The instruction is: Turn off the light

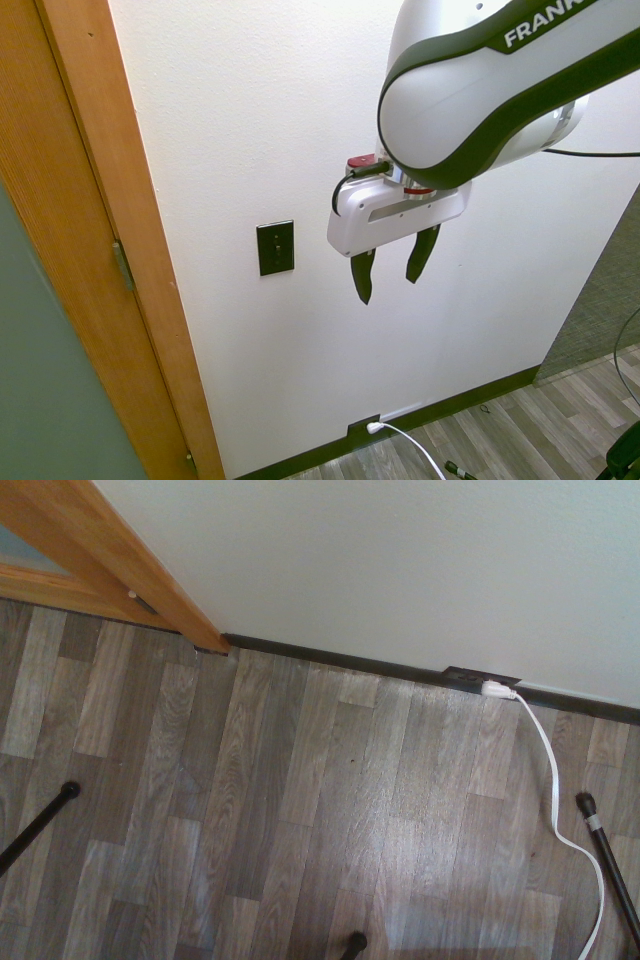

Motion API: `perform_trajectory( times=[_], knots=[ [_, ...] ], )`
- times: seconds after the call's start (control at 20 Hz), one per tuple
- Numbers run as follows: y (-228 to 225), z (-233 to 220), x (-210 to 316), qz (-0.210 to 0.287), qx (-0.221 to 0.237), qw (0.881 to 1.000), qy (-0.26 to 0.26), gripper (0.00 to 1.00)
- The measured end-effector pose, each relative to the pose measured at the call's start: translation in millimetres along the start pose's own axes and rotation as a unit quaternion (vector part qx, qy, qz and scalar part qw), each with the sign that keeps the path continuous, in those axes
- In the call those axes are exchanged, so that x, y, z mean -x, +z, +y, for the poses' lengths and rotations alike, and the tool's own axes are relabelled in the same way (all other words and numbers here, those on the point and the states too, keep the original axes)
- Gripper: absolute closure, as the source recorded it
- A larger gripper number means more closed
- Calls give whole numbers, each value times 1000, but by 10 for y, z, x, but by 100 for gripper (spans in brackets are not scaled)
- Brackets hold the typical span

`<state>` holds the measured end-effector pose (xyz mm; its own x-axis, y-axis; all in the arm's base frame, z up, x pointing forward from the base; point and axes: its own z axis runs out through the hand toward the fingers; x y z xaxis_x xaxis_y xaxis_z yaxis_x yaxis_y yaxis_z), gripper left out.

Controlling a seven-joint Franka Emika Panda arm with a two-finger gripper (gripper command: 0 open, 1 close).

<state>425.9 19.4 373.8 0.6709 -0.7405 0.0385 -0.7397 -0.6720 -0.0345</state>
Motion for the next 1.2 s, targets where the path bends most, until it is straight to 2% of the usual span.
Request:
perform_trajectory(
  times=[0.2, 0.35, 0.5, 0.65, 0.9, 1.15, 1.2],
  knots=[
    [-53, -44, -36, 6, -5, 1000, 7, 0],
    [-145, -316, -47, 30, -21, 999, 31, 0],
    [-10, -667, -64, 61, -19, 995, 74, 0],
    [251, -974, -202, 89, -32, 987, 131, 0],
    [595, -1528, -437, 119, -92, 969, 196, 0],
    [627, -1727, -561, 152, -116, 952, 238, 0],
    [601, -1728, -564, 158, -118, 950, 241, 100]
  ],
)
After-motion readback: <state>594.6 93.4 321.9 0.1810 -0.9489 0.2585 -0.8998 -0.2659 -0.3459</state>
